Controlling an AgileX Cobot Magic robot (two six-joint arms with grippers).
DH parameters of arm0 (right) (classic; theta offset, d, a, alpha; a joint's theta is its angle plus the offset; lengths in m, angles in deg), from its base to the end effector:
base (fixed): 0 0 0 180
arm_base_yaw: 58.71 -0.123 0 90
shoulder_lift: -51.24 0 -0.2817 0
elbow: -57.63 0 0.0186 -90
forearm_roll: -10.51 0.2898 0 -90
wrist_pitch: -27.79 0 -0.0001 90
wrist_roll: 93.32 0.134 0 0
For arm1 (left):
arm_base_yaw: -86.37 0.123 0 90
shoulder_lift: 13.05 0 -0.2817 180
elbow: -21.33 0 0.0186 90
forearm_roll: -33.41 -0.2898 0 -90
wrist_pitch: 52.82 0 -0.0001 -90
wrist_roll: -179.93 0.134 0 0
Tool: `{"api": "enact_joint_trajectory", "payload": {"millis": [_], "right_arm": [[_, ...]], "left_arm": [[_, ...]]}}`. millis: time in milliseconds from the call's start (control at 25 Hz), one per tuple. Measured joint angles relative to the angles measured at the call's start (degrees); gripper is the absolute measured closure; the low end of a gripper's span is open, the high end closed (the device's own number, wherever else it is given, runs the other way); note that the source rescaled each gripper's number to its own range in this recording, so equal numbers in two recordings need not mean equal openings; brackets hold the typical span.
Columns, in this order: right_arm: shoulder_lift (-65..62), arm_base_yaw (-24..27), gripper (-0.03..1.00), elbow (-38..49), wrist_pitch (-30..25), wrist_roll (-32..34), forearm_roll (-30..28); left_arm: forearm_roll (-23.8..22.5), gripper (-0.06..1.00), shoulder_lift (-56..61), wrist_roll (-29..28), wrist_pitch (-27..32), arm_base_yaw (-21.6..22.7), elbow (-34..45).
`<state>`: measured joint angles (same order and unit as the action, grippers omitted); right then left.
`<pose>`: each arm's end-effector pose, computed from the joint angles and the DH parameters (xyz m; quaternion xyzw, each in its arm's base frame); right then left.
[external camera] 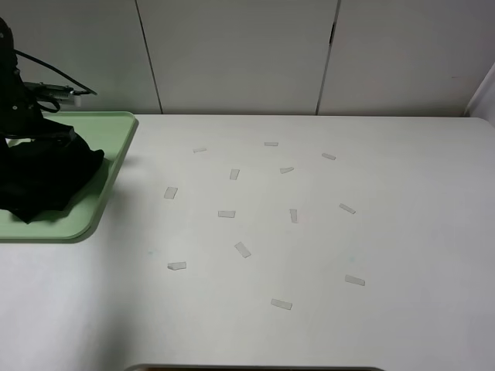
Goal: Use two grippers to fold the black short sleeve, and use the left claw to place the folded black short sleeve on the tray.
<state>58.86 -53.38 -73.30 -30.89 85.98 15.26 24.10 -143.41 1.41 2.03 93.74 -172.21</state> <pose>0.0741 0.0026 0.2779 0.0334 0.8437 0.0133 0.5356 0.4633 0.0778 0.0922 -0.0093 0.9949 0.0750 0.0668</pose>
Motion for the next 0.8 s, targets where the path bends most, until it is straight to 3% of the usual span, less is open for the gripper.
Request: {"api": "enact_joint_trajectory", "payload": {"millis": [280, 560, 800], "right_arm": [[0.0, 0.0, -0.03, 0.0, 0.0, 0.0, 0.0], [0.0, 0.0, -0.03, 0.0, 0.0, 0.0, 0.0], [0.0, 0.0, -0.03, 0.0, 0.0, 0.0, 0.0]], "left_arm": [[1.2, -0.06, 9.7, 0.3, 2.2, -1.7, 0.0], [3.1, -0.06, 19.3, 2.9, 11.3, -1.9, 0.5], [5.3, -0.06, 31.9, 4.0, 11.5, -1.9, 11.4]]}}
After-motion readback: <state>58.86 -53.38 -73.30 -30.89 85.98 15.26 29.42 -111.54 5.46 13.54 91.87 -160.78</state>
